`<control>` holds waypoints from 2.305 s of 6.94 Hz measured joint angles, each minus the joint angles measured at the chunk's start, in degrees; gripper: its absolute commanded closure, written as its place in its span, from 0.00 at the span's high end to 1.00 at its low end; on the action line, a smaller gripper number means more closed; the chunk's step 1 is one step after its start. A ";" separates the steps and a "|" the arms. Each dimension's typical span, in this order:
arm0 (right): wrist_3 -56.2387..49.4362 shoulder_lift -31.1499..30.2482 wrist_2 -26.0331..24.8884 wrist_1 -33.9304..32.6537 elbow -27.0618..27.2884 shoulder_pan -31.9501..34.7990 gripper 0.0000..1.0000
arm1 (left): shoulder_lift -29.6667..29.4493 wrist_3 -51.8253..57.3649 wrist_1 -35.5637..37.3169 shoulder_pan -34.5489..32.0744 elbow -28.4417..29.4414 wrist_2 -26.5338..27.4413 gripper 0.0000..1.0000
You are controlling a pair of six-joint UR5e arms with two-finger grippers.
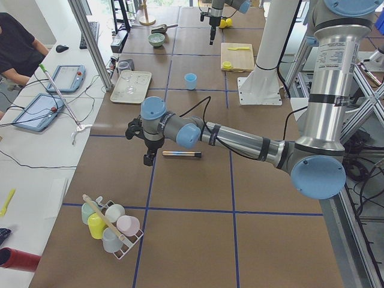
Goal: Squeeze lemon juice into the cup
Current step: 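Move the right gripper down to the lemon slices on the cutting board, then close the right gripper on a lemon slice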
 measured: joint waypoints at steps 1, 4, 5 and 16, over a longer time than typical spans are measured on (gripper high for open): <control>1.84 0.63 -5.60 0.24 -0.97 -5.96 1.00 | -0.03 0.00 -0.02 0.39 0.24 -0.02 1.00; 3.25 2.36 -11.04 0.49 -5.25 -13.30 1.00 | -0.08 0.00 -0.07 1.12 0.68 -0.09 1.00; 3.29 2.68 -11.31 0.54 -6.40 -14.55 1.00 | -0.12 0.02 -0.08 1.15 0.72 -0.09 1.00; 3.17 4.69 -10.75 0.44 -9.48 -15.94 0.44 | -0.44 0.00 -0.09 1.17 0.69 -0.09 1.00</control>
